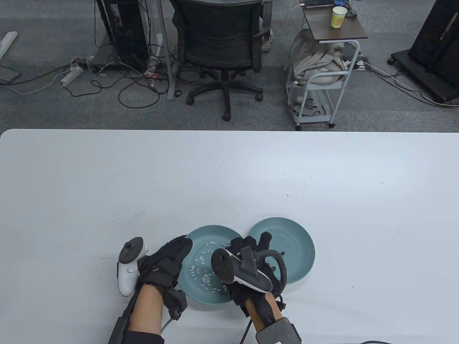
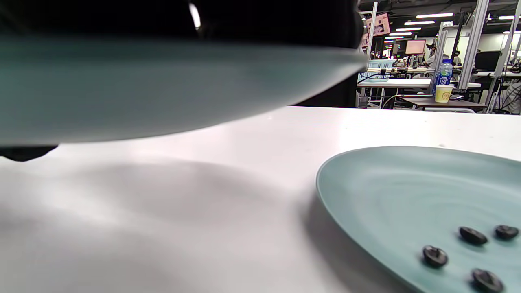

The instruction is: Pick coffee beans with hand pinch into plate

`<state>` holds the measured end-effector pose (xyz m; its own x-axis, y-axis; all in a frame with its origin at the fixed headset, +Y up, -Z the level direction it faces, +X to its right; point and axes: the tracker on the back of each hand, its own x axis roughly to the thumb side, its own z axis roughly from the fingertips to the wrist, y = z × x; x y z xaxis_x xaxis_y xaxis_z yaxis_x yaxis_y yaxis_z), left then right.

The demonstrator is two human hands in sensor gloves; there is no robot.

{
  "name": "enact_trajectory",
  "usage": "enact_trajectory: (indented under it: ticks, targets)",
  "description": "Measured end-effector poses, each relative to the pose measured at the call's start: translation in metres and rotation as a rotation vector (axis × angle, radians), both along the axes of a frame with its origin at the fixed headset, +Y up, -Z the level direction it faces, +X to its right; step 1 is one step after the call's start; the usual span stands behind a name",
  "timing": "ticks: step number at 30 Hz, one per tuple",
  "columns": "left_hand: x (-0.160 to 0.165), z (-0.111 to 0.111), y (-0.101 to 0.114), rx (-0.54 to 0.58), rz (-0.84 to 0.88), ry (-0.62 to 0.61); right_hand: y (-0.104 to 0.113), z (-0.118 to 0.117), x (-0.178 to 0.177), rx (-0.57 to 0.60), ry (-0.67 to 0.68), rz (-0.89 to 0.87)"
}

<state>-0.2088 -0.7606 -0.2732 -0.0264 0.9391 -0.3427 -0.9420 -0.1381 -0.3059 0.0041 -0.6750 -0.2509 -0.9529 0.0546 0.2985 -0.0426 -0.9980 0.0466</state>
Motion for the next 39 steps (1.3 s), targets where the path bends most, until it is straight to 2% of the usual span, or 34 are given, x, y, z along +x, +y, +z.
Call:
enact_trajectory:
  ticks: [6,11,24,32,35,39]
  targets:
    - [0.000,0.000,0.001,-0.003,-0.030,0.002,-0.004,-0.002,0.000,0.007,0.013,-0.008]
    - [0.003,-0.001,0.004,0.017,-0.086,0.007,-0.006,-0.004,0.010,0.027,0.022,-0.123]
    - [0.001,0.001,0.005,0.018,-0.069,0.063,0.010,-0.003,0.044,0.076,-0.040,-0.309]
    - [0.000,0.002,0.005,0.010,-0.069,0.062,0.018,-0.006,0.084,0.114,-0.154,-0.416]
    - [0.001,0.002,0.005,0.012,-0.079,0.066,0.012,-0.009,0.097,0.091,-0.207,-0.414]
    - [0.000,0.002,0.005,0.010,-0.074,0.062,-0.001,-0.018,0.112,0.052,-0.293,-0.320]
